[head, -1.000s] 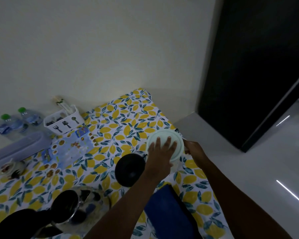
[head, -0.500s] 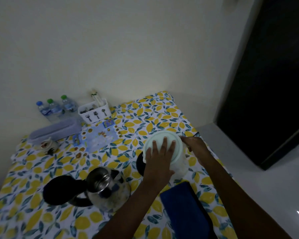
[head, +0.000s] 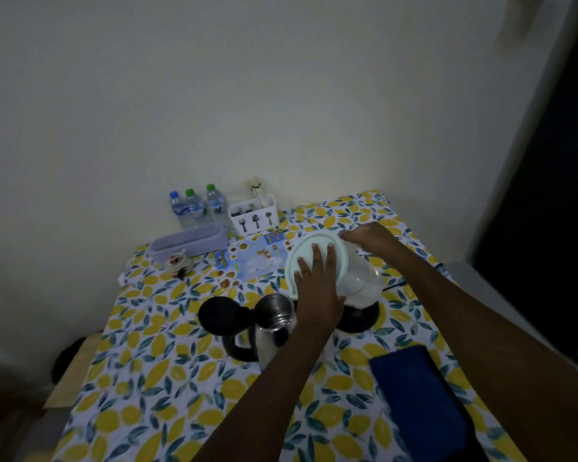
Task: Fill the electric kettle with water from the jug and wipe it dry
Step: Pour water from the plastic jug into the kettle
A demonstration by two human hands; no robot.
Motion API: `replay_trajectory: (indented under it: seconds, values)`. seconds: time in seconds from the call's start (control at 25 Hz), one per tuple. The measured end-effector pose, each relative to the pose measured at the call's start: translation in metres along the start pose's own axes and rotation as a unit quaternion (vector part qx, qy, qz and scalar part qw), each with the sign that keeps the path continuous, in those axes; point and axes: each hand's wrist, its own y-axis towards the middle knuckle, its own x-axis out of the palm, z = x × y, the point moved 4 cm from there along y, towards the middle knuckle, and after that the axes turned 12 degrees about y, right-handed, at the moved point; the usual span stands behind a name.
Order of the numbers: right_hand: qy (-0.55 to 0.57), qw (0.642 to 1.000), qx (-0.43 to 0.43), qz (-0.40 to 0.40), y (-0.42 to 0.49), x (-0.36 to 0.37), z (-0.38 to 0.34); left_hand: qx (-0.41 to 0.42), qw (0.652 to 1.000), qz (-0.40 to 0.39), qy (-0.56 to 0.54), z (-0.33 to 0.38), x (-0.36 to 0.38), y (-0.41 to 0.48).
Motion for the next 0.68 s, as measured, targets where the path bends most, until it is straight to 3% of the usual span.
replay_trajectory:
  seconds: [0.32,0.68]
  values:
    - [-0.134,0.985,-0.082,-0.07,-0.013,0.037,-0.054,-0.07,0.995,0.047,-0.055,-0.023,0.001,-0.013]
    - [-0.174,0.98,-0.071,-0.065,-0.024,0.06,-0.056,-0.087,0.991,0.045,-0.096,-0.036,0.011,-0.028]
